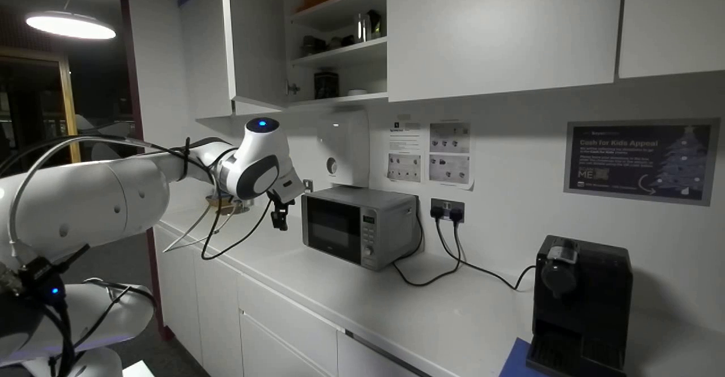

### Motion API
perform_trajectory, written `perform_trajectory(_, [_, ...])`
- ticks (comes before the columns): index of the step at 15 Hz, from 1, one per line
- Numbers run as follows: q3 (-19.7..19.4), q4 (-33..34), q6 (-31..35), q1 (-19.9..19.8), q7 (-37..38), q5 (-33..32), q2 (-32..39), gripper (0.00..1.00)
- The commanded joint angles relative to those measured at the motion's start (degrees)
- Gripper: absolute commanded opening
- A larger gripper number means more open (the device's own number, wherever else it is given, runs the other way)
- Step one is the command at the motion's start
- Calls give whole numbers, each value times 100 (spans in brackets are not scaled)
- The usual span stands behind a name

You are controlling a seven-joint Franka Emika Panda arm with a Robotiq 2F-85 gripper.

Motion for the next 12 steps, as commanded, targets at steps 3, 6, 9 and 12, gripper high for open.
perform_trajectory(3, [18, 94, 553, -173, -541, 611, -308, 100])
perform_trajectory(6, [51, 24, 506, -297, -612, 783, -419, 100])
perform_trajectory(9, [51, 25, 507, -296, -613, 792, -422, 100])
perform_trajectory(12, [81, -8, 596, -339, -586, 781, -470, 100])
